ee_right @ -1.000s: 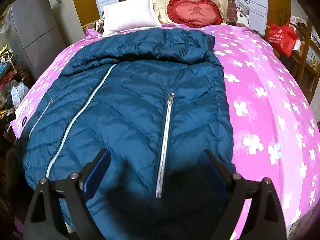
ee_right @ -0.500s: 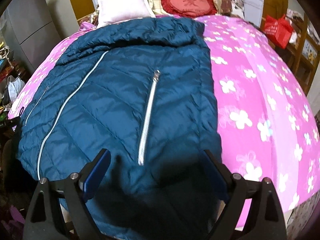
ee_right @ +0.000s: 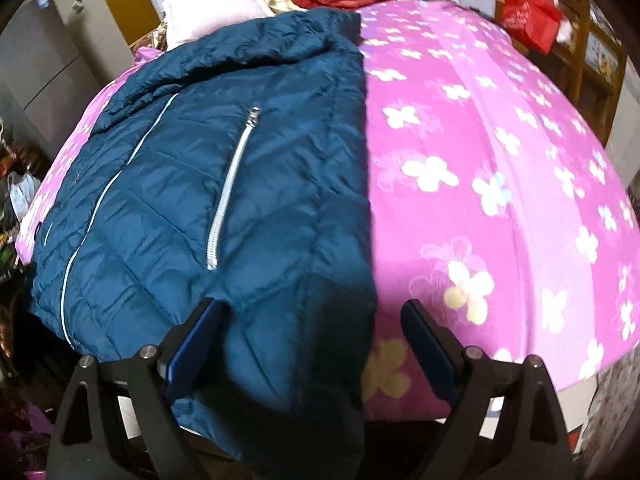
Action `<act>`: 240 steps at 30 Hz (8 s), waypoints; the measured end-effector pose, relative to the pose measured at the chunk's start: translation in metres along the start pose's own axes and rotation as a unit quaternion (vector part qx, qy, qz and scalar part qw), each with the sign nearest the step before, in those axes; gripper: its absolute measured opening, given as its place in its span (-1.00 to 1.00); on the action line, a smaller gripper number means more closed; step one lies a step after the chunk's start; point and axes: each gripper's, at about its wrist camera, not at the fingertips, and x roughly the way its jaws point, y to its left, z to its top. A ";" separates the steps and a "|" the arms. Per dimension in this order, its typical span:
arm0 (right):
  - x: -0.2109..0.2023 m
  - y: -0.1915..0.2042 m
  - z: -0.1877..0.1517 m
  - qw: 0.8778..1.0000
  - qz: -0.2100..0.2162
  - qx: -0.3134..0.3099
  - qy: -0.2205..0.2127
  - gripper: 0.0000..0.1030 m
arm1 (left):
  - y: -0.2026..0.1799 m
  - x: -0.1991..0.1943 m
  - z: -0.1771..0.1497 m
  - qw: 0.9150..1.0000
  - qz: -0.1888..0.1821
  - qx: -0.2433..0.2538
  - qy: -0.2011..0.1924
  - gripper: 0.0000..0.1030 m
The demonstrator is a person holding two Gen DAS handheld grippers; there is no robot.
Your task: Fold large clothes
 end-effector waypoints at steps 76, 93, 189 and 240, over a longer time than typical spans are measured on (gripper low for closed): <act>-0.038 0.037 0.218 0.977 0.065 -0.041 -0.200 -0.59 | -0.144 -0.052 0.190 0.975 -0.004 0.091 -0.205 -1.00; 0.064 0.030 0.365 0.986 0.000 -0.024 -0.164 -0.60 | -0.184 0.059 0.322 0.976 0.039 0.064 -0.206 -1.00; 0.256 0.283 0.435 0.984 0.045 -0.156 -0.075 0.50 | -0.160 0.158 0.308 0.985 0.063 0.055 -0.148 -0.54; 0.146 0.058 0.351 0.987 -0.068 -0.051 -0.137 0.87 | -0.163 0.166 0.298 0.978 0.091 0.092 -0.162 -0.45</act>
